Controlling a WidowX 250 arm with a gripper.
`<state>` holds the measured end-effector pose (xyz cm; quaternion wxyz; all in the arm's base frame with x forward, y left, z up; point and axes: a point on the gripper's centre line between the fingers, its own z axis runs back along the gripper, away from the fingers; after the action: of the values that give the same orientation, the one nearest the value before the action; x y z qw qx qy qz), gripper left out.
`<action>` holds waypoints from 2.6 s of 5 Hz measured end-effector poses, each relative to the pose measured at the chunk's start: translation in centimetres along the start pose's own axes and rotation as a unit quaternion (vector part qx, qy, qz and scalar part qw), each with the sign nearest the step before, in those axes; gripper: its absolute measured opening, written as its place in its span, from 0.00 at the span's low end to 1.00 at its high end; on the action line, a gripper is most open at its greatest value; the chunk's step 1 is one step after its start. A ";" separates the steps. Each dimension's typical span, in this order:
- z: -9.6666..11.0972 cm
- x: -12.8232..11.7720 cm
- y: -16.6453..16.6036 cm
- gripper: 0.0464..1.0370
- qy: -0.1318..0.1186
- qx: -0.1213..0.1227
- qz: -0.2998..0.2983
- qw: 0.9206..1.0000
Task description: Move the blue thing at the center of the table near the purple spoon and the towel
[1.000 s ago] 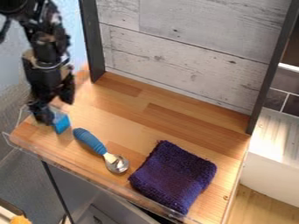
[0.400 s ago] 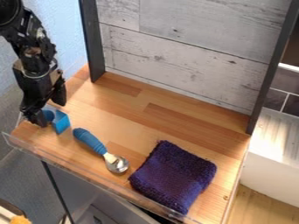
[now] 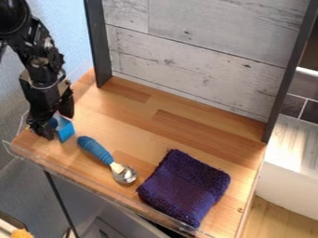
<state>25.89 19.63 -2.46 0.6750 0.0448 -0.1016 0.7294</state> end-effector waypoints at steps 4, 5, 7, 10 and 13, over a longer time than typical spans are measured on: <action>0.0 -0.4 0.4 0.53 0.003 0.067 0.015 0.998; 3.4 -0.2 -0.5 0.53 -0.010 0.052 0.031 0.998; 8.8 -4.2 -4.0 0.53 0.004 -0.019 0.012 1.000; 6.4 -12.7 -7.7 0.53 0.034 -0.059 -0.054 0.996; 2.5 -15.8 -9.0 0.53 0.047 -0.039 -0.099 0.993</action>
<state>35.98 4.33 -2.44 0.7494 -0.0060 -0.0935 0.6554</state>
